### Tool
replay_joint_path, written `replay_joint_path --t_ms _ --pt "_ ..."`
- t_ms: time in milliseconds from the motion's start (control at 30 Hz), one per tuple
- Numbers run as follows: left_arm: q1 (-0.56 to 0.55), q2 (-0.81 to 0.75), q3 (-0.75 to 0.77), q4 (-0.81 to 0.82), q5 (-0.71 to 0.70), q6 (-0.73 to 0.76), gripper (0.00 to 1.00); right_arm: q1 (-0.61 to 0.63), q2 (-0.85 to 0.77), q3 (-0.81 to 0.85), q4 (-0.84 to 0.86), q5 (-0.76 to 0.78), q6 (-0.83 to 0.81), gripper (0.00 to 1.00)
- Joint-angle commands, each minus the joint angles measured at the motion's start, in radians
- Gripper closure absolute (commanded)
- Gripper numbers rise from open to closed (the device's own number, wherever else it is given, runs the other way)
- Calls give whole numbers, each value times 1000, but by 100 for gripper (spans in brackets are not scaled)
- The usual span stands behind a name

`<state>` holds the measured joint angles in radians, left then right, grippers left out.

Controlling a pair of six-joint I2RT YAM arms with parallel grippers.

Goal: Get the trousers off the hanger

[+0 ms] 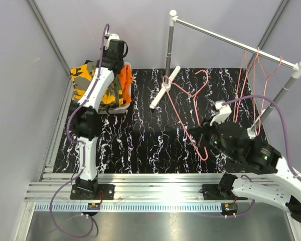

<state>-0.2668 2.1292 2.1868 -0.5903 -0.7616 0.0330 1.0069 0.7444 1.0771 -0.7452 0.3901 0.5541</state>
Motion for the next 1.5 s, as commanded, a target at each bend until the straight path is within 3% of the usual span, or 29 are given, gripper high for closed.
replay_joint_path --t_ms 0,133,267,367,533,733,867,900,1033,1167,1300,1467 --pt "-5 93 260 -159 4 -113 100 -4 -13 67 0 -7 -42 100" --pt "-12 173 283 -118 42 -116 99 -4 -17 73 3 -17 -49 100" --pt "-9 207 287 -106 166 -150 98 -4 -7 70 4 18 -66 100" --pt "-11 198 306 -83 295 -159 98 -2 12 81 -6 55 -77 100" --pt "-11 161 320 -42 389 -160 94 -2 27 101 -25 154 -82 100" --pt "-11 141 312 -52 479 -140 65 -4 30 118 -60 236 -74 100" --pt "-9 42 249 -29 579 -157 22 -4 56 115 -69 282 -75 100" --pt "-9 16 220 -17 593 -166 1 -4 65 118 -72 285 -79 100" --pt "0 -109 101 7 611 -240 1 -4 105 115 -65 329 -86 100" --pt "44 -215 -65 18 493 -386 1 -7 139 121 -60 363 -80 100" --pt "101 -134 -79 -95 498 -501 1 -14 197 147 -80 394 -71 100" --pt "155 12 -68 -183 544 -538 1 -82 246 152 -72 414 -74 100"
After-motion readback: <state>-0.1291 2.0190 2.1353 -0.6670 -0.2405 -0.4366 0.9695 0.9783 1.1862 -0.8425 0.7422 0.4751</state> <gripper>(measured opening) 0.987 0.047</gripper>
